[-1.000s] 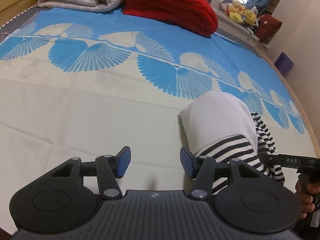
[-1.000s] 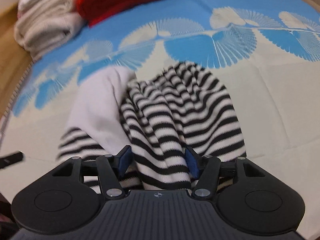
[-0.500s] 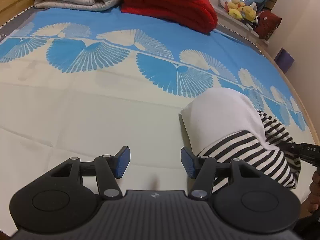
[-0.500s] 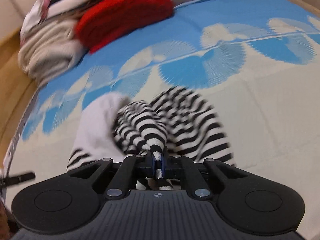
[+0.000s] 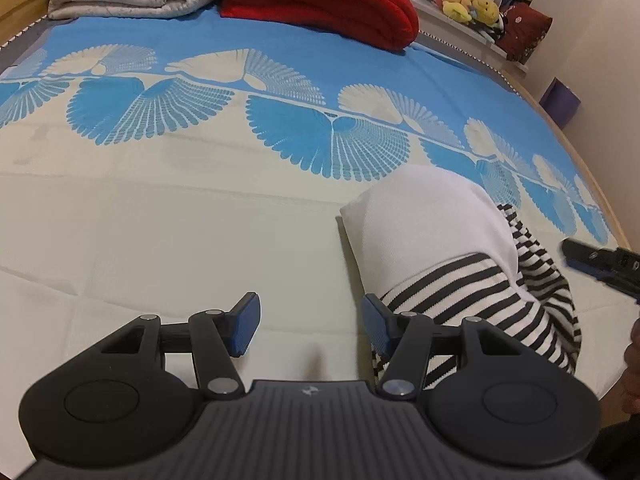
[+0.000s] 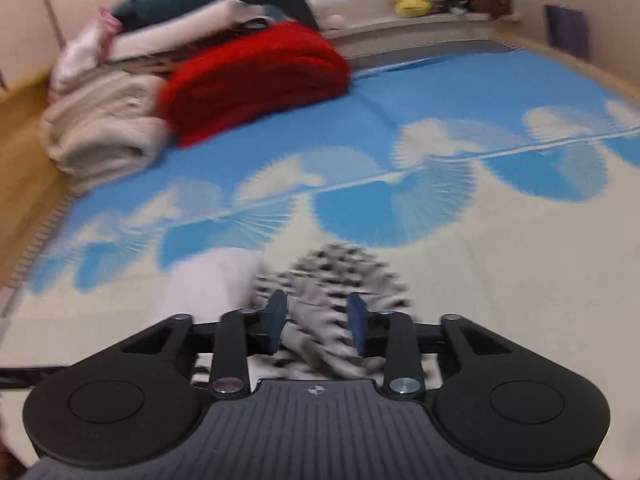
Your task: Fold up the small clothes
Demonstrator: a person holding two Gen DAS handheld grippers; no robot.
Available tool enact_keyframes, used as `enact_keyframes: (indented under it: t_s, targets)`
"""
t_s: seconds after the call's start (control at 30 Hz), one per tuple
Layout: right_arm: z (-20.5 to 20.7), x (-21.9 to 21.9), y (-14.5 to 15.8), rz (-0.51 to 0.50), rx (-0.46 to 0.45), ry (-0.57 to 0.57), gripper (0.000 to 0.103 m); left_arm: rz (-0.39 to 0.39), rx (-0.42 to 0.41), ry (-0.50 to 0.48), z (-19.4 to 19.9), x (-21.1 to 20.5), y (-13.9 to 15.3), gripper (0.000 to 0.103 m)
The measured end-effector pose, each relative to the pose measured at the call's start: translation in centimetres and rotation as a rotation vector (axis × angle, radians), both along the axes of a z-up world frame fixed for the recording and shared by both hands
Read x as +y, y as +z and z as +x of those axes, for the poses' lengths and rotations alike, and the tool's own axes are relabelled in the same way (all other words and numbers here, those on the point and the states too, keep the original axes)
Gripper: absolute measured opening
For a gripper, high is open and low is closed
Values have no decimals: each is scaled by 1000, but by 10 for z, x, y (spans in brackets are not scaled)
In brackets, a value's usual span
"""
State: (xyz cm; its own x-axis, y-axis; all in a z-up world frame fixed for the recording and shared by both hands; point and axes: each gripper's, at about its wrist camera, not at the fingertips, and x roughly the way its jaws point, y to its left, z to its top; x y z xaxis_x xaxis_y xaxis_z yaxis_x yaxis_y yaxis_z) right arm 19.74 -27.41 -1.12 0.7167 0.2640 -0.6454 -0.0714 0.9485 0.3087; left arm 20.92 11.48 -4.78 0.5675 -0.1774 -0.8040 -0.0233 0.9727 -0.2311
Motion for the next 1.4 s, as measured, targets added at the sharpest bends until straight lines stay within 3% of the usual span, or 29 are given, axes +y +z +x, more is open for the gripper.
enact_keyframes:
  t_s: [0.07, 0.13, 0.2, 0.23, 0.27, 0.3, 0.43, 0.53, 0.7, 0.8, 0.9, 0.97, 1.03, 1.07, 1.13, 1.23, 1.3, 1.33, 1.4]
  targets:
    - [9, 12, -10, 55, 78, 72, 48, 6, 6, 1, 0, 0, -2, 62]
    - [19, 28, -28, 28, 199, 125, 52, 10, 9, 4, 0, 0, -3, 62]
    - [25, 41, -47, -46, 312, 164, 50, 12, 11, 4, 1, -1, -3, 62]
    - [24, 46, -50, -85, 322, 187, 42, 14, 10, 2, 2, -2, -3, 62]
    - [22, 49, -48, -99, 307, 204, 30, 14, 8, -2, 3, -4, -3, 62]
    - [19, 48, -44, -87, 287, 222, 5, 13, 7, -4, 3, -6, -3, 62]
    - [2, 16, -16, 44, 168, 206, 4, -28, -6, -30, 6, -23, -2, 63]
    - [-18, -35, 9, 206, 40, 96, 3, -66, -24, -71, 7, -45, 0, 76]
    - [-44, -105, 15, 278, 2, -70, 3, -125, -34, -177, 6, -91, 1, 77]
    - [-51, -114, 12, 232, 27, -55, 3, -134, -64, -209, 1, -107, 4, 79]
    - [-49, -101, 8, 186, 51, 41, 3, -135, -60, -227, -2, -116, 5, 83]
    - [-42, -84, -5, 87, 132, 95, 3, -54, 14, -254, -1, -124, -8, 84]
    - [-28, -68, -34, -35, 305, 121, 3, 74, 139, -290, 4, -132, -39, 94]
    - [-21, -58, -48, -93, 381, 129, 3, 107, 195, -288, 7, -133, -53, 94]
    - [-14, -38, -65, -226, 444, 187, 3, 102, 207, -277, 12, -131, -55, 96]
    - [-9, -25, -71, -268, 476, 210, 3, 63, 149, -272, 9, -128, -37, 91]
    - [-8, -22, -70, -271, 483, 198, 3, -38, 128, -310, 7, -125, -28, 90]
    - [-6, -21, -70, -273, 484, 194, 3, -21, 168, -353, 7, -129, -35, 90]
    - [-5, -20, -67, -273, 472, 195, 3, 156, 216, -423, 2, -142, -55, 95]
